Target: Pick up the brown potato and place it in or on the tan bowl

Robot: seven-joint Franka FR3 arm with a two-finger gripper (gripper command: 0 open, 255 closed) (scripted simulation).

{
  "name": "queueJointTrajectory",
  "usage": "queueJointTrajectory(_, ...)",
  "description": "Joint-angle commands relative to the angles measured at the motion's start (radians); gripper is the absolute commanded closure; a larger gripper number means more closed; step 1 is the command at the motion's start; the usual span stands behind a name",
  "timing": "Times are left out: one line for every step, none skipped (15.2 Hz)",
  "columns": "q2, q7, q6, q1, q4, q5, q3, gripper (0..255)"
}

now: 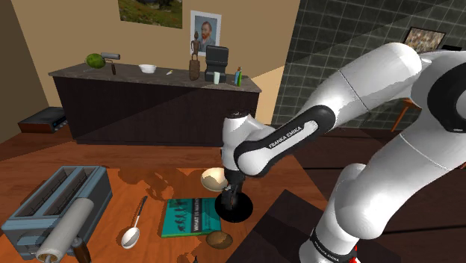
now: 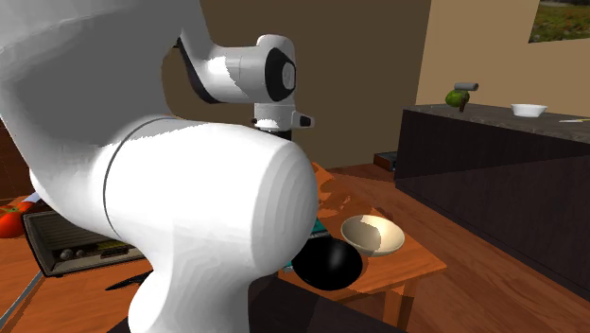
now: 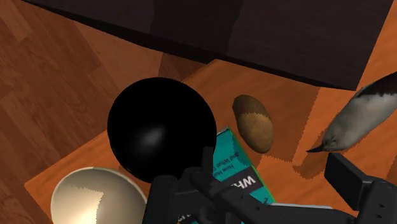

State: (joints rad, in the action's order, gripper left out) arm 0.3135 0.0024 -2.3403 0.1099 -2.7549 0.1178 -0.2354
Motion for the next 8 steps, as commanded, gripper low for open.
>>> queueJointTrajectory(-0.086, 0.027, -0.089, -0.002, -0.001, -0.021, -0.024, 0)
queueJointTrajectory(-0.132, 0.044, -0.13, -0.006, 0.002, -0.038, -0.035, 0)
queueJointTrajectory(-0.179, 0.065, -0.17, -0.009, 0.007, -0.059, -0.046, 0)
queueJointTrajectory(-0.227, 0.089, -0.21, -0.014, 0.014, -0.086, -0.055, 0)
queueJointTrajectory(-0.277, 0.118, -0.247, -0.017, 0.022, -0.119, -0.061, 0)
queueJointTrajectory(-0.327, 0.151, -0.283, -0.019, 0.033, -0.159, -0.064, 0)
queueJointTrajectory(-0.378, 0.188, -0.316, -0.019, 0.045, -0.205, -0.063, 0)
queueJointTrajectory(-0.429, 0.228, -0.347, -0.013, 0.06, -0.255, -0.055, 0)
